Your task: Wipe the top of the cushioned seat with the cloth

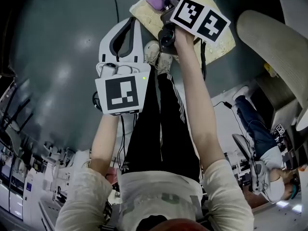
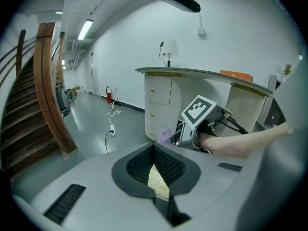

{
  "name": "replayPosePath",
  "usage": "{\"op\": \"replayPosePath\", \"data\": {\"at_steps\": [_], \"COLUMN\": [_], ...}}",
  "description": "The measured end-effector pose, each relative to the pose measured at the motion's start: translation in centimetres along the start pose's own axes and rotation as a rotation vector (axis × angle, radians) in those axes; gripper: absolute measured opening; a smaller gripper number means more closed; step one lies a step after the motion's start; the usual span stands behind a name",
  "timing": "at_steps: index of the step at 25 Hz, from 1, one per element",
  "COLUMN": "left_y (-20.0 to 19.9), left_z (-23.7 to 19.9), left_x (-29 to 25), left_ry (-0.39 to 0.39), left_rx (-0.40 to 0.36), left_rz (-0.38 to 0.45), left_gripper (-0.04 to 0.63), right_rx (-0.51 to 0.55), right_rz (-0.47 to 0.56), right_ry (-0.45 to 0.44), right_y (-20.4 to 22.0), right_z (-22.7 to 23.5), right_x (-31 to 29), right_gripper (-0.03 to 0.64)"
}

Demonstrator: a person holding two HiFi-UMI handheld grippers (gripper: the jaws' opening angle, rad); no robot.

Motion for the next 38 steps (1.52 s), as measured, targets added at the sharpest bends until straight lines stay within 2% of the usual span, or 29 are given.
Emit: {"op": "replayPosePath", "data": {"at_steps": [8,16,28,34,38], "left_y": [0.7,0.2,-0.7,-0.8,-0.5], "left_z": [-1.1,0.7,2.6,3.6,5.0], "left_x": [-0.6,-0.5,-0.1,-0.1,-0.1], "left_ry": [-0.018,0.012,0.044,0.096,0.129], "left_rx": [0.006,-0.014,-0.035,-0.062,-0.101], "left_rz": [-0.012,-0.004,0.016,0.024,-0.009], "left_gripper": [0.006,0.006,0.006,0.006,0.006], "right_rx": [-0.054,-0.049,-0.061,-0.076,-0.075], "right_rz": [-0.018,-0.014,-0.011,0.010,0.005], "right_ry": [0.033,0.042,0.099,0.139,0.154], "right_y": [0.6,0.8,2.3,3.8,4.7], "right_z": [1.5,2.5,6.6,8.9,10.7], "right_x": [-2.1,-0.9,3.7,6.0,8.0], "right_gripper": [0.089,0.089,0.089,0.089,0.089]}}
Point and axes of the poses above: the fingertips, and each gripper's own axes: x backward along the fingers, z to its right, y out of its underside, the point moved 6 cm from there along x, backward along the fingers, and after that the axes turned 1 degree about z, right-handed, at the moved point
